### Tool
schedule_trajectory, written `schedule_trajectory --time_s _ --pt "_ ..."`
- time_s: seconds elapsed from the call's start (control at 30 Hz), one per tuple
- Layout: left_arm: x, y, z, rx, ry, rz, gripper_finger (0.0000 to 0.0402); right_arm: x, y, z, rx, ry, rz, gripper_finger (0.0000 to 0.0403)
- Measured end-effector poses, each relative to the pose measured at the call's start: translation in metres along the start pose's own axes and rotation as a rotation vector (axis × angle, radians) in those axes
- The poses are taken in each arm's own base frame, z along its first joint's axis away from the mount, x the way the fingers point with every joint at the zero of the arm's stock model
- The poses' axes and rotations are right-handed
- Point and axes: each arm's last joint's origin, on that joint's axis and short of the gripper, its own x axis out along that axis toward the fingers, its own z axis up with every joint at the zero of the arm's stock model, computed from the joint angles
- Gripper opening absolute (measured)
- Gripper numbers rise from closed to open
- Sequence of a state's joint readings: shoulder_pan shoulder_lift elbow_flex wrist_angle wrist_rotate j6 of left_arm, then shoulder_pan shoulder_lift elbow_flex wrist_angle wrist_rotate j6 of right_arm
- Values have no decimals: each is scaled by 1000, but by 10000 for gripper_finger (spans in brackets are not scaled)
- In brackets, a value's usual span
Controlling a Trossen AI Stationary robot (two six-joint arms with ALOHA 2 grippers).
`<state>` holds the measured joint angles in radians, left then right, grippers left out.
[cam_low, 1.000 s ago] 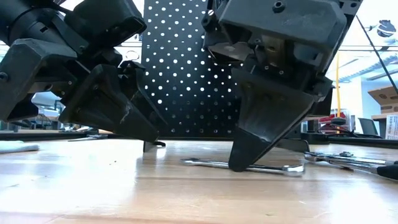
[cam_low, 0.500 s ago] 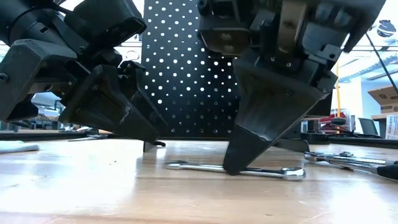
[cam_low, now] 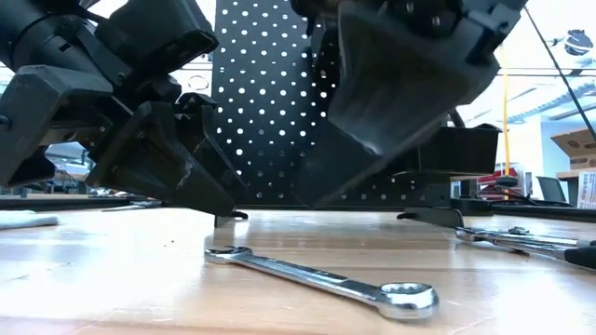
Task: Hang tools onto peg board
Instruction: Hang the silver wrench on the black peg board
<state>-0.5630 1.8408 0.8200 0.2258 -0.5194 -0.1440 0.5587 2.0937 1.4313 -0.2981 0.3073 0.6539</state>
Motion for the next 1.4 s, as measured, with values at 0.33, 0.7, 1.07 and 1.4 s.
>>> schedule_trajectory --time_s 0.33,0.7,1.07,1.4 --pt "-1 -4 4 22 -33 -79 183 -8 19 -4 -73 12 112 51" --pt "-11 -25 11 176 -145 -321 168 -10 18 -13 -35 92 89 197" --pt "-8 -19 10 146 -119 -261 141 -11 15 -19 -80 165 68 27" --pt "-8 -18 10 146 -117 -234 141 -11 23 -13 -125 121 193 1"
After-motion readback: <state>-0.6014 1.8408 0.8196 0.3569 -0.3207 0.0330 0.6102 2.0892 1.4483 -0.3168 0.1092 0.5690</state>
